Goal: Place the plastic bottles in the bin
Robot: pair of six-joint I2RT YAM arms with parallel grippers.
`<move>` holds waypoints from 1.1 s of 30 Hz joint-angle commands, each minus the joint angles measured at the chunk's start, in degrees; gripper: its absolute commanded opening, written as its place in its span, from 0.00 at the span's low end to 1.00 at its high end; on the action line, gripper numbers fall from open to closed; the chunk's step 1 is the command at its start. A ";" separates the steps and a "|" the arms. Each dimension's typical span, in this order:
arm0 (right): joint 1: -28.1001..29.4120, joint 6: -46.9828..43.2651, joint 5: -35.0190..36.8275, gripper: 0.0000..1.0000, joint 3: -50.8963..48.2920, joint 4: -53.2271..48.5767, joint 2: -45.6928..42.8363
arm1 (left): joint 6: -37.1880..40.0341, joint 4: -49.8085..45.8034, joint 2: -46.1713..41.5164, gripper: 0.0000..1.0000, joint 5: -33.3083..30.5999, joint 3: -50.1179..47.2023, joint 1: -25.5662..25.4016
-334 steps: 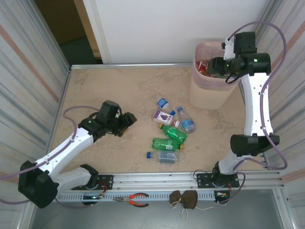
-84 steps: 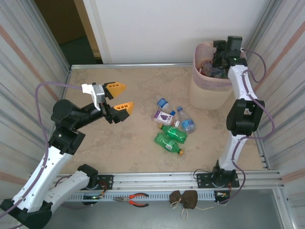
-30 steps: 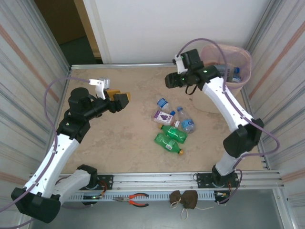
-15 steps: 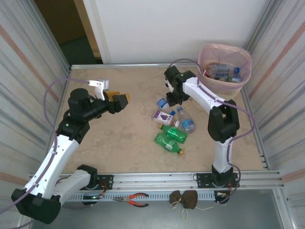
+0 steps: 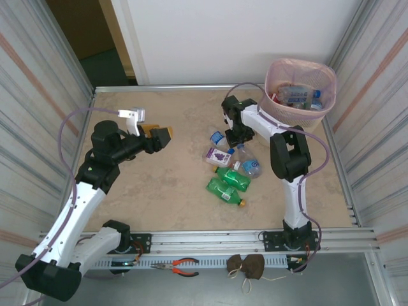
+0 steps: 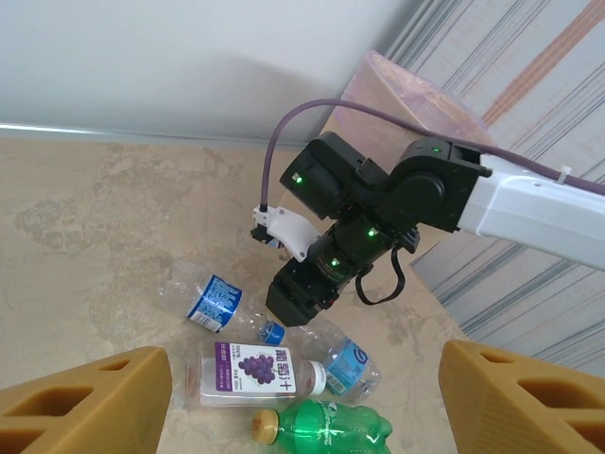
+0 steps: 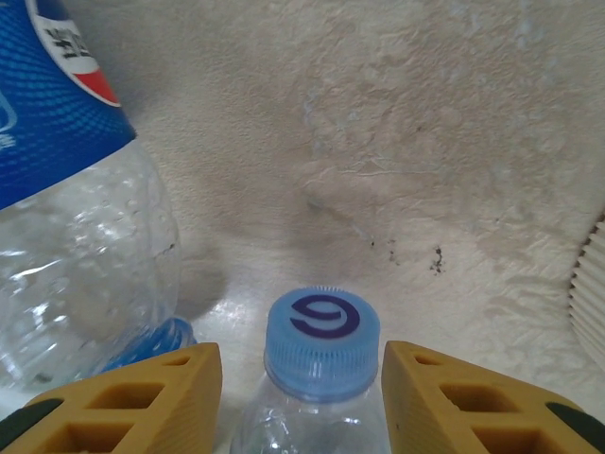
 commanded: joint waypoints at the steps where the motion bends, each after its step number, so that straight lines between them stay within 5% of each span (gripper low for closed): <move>1: -0.37 -0.84 0.62 0.46 0.78 -0.73 1.81 | -0.47 0.29 -1.51 0.75 -0.60 -0.59 0.68; 19: -0.64 -1.42 1.42 0.35 1.78 -0.45 4.18 | -1.18 0.70 -1.96 0.75 -0.79 -0.94 0.85; 33: 0.06 -1.37 4.05 0.30 5.17 -4.18 -4.75 | -1.87 1.54 -1.78 0.75 -0.79 -1.21 0.88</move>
